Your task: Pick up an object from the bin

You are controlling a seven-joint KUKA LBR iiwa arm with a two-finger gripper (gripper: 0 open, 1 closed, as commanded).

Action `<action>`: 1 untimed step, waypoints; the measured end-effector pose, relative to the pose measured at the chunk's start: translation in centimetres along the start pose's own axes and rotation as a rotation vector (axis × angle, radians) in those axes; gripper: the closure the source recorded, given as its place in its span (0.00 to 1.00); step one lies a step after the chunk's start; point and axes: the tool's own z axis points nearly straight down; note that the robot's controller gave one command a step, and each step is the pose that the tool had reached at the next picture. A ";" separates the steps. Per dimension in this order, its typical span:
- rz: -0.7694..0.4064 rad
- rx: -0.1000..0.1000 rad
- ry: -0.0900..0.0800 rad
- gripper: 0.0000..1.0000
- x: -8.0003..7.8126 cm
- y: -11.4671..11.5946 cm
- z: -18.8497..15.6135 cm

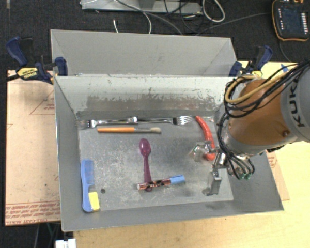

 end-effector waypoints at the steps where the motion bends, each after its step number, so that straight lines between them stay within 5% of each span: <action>1: -0.003 0.001 -0.007 0.00 -0.2 0.0 -0.3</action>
Offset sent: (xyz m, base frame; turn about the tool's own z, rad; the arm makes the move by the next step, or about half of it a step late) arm -0.0023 0.0835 -0.0712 -0.2147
